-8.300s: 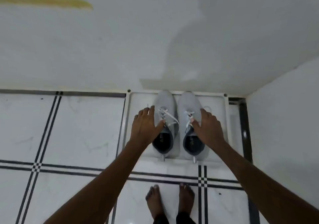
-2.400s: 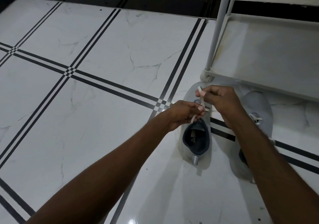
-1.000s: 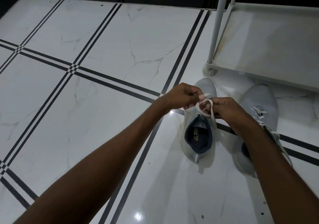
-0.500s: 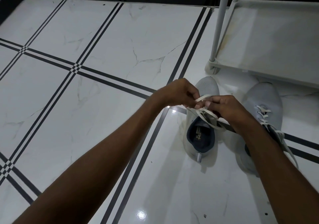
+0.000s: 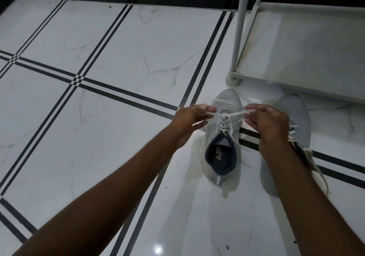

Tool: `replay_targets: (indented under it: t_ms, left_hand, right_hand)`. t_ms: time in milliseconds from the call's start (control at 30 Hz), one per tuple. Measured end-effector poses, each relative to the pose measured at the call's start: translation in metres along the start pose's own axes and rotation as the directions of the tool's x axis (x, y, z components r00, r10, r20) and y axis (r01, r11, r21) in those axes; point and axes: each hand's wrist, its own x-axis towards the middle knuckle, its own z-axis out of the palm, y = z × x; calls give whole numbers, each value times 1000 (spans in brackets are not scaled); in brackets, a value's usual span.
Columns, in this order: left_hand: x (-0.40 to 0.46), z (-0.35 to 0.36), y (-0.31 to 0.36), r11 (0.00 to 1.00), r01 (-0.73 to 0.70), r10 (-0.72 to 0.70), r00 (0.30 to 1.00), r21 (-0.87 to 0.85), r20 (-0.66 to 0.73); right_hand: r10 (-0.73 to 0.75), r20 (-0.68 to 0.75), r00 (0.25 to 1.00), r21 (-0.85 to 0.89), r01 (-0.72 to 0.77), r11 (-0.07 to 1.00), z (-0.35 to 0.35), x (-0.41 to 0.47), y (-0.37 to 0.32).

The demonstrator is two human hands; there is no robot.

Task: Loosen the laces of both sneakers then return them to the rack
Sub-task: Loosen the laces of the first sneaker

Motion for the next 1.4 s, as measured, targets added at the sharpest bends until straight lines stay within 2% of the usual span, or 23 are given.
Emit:
replay_targets:
  t_ms: [33,100,167,200,233,267,300,333,367,467,567,667,767,900,1000,1033,1100,1167,1233,1267,1333,1400]
  left_hand:
    - [-2,-6,-5,986,75,-70,997,-152,39]
    - [-5,-14,-12,914,155,-129,987,-375,95]
    - [-6,-18,-14,872,147,-115,989,-467,95]
    - [-6,-18,-12,868,131,-106,991,-480,79]
    - [-6,-17,-10,869,122,-109,993,-480,55]
    - [-6,-16,-9,873,118,-120,992,-473,26]
    - [-5,-16,-7,880,115,-133,991,-460,-7]
    - [-3,-16,-7,892,111,-144,989,-438,-42]
    - [-1,-17,-8,906,108,-151,986,-408,-74]
    - [4,-20,-12,944,123,-171,976,-307,-135]
    - [8,-23,-12,971,148,-178,972,-188,-155]
    - [10,-28,-16,976,201,-214,956,-82,-201]
    - [9,-39,-27,966,252,-258,931,-57,-259]
    - [6,-45,-35,959,275,-284,918,-72,-276]
    - [9,-44,-34,963,270,-250,902,6,-352]
    - [10,-45,-32,966,251,-210,906,66,-367]
    - [10,-52,-27,911,212,-66,922,355,-381]
    - [5,-55,-24,730,176,120,918,661,-377]
    - [-1,-47,-23,596,43,319,903,802,-286]
    - [-3,-39,-22,565,-31,343,917,825,-201]
    - [-8,-23,-24,531,-124,279,960,838,-35]
    - [-12,-11,-27,500,-158,246,969,852,35]
  right_hand:
    - [49,-28,998,138,-44,989,1,-2,-3]
    - [206,52,977,410,-209,888,2,-5,-13]
    - [278,147,949,582,-311,751,2,-2,-22]
    - [266,139,954,579,-296,760,1,0,-25]
    - [207,71,976,480,-215,850,-2,2,-25]
    - [73,-39,997,255,-60,965,-4,4,-24]
    - [-135,-124,983,-46,130,990,-8,8,-18]
    - [-336,-149,930,-304,281,910,-12,11,-12]
    - [-459,-125,880,-455,360,814,-15,13,-6]
    - [-578,-21,816,-604,450,658,-20,20,16]
    - [-607,68,792,-693,475,542,-22,29,35]
    - [-611,91,786,-786,434,441,-20,35,35]
    - [-576,109,810,-844,381,377,-13,34,29]
    - [-544,227,808,-862,426,274,-13,32,33]
    - [-526,267,807,-869,437,230,-7,34,33]
    - [-524,269,808,-871,436,225,-6,35,33]
    - [-541,255,801,-881,423,212,-1,31,31]
    - [-580,227,783,-908,385,165,-1,22,32]
    - [-593,175,786,-919,346,187,1,6,37]
    - [-565,172,807,-897,365,249,4,-4,41]
    - [-431,249,867,-807,432,403,8,-20,51]
    - [-310,323,894,-749,442,494,9,-29,60]
